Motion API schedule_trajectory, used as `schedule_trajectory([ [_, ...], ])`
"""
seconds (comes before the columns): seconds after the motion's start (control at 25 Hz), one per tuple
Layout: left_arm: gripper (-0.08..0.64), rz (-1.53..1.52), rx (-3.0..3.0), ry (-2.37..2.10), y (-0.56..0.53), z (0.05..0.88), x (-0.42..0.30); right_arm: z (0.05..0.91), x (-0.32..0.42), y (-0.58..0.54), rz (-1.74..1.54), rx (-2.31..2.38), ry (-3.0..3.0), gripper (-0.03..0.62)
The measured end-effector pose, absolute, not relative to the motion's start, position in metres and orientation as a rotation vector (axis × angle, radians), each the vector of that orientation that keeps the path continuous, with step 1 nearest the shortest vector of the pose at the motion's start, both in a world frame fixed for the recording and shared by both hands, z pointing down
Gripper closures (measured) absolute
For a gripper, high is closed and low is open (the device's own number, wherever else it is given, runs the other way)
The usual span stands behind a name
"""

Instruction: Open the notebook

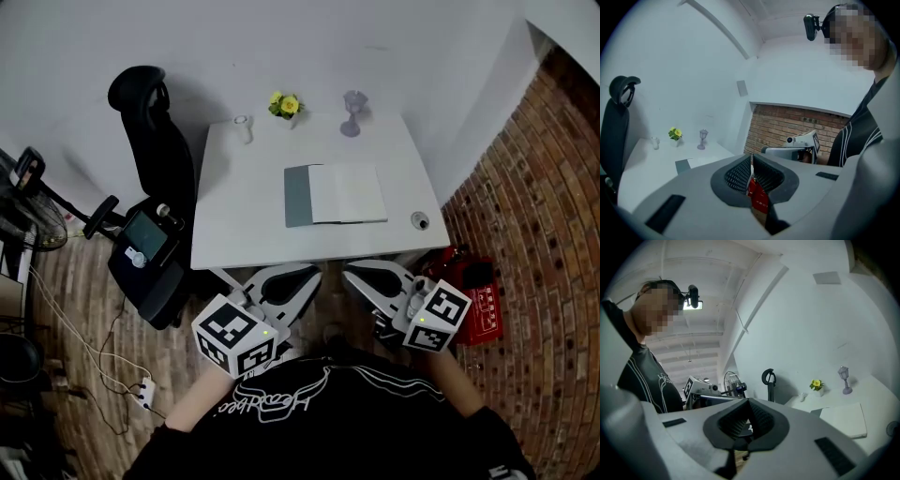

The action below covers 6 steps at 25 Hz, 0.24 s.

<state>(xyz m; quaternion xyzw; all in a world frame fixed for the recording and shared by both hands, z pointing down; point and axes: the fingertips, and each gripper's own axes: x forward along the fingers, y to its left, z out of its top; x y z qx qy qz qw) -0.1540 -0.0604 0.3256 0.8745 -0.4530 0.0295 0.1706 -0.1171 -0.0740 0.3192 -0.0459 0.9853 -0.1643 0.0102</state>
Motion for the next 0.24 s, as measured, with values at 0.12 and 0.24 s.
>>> schedule_trajectory([
  [0.12, 0.518, 0.081, 2.49, -1.304, -0.05, 0.327, -0.16, 0.324, -0.119, -0.065, -0.497, -0.153, 3.067, 0.591],
  [0.24, 0.518, 0.078, 2.492, -1.328, -0.039, 0.331, -0.166, 0.331, -0.12, -0.054, -0.495, -0.165, 3.063, 0.59],
])
